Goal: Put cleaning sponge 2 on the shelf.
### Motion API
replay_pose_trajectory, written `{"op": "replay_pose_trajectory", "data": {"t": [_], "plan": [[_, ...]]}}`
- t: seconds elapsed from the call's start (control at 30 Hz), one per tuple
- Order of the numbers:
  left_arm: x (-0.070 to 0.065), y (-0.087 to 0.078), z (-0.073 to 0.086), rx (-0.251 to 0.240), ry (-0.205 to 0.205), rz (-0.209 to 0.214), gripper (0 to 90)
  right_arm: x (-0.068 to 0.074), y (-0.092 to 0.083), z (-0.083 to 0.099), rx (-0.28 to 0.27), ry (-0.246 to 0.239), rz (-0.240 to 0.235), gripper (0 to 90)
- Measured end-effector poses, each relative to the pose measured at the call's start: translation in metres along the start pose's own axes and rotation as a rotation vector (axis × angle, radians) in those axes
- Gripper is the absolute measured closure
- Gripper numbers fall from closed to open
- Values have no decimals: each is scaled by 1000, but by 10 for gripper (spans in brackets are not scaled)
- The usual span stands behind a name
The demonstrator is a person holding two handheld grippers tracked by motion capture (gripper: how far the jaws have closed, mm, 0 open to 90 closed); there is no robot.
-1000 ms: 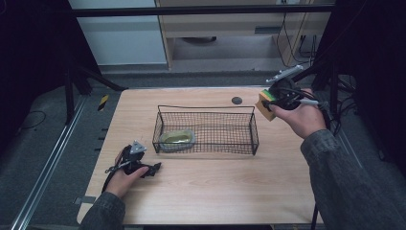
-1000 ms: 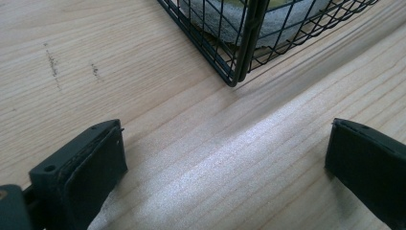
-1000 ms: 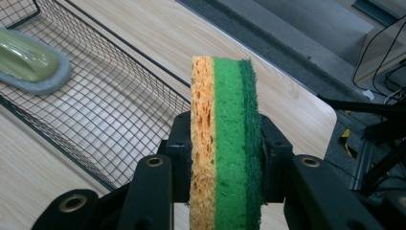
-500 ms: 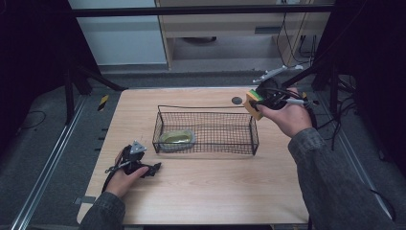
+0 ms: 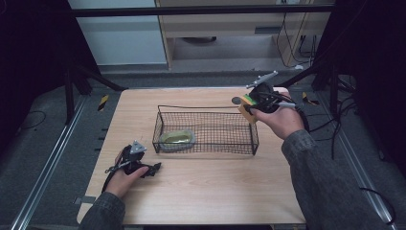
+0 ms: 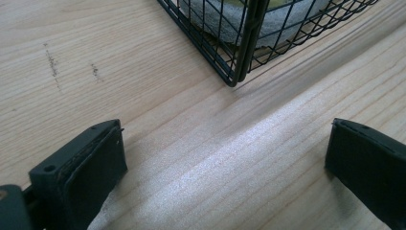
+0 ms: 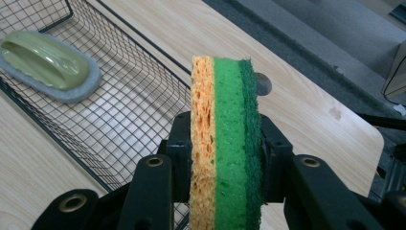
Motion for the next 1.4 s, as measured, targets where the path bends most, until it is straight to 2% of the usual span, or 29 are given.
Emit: {"op": "replay_pose_trajectory", "data": {"t": [0.53,0.7,1.0,1.1,1.4], "plan": [[0,0,0,-1,1,1,0,7,27,6,47,-15,-8,651],[0,0,0,-1,1,1,0,7,42,6,64,-21,3,651],[1,0,0,-1,5,2,0,10,63,5,81,-12,-4,650],[1,0,0,-1,5,3,0,11,73,6,106,-14,6,650],[1,0,0,-1,6,3,0,11,85,7,128,-7,4,650]]}}
Point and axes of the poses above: each handheld gripper's, and its own axes: y roughly forward along the jaws, z roughly out of its underside, x roughly to its left, the point moved 3 cm from there along y, roughly forward along the jaws, and after that the axes turned 13 degrees about x, right-handed, at the moved point
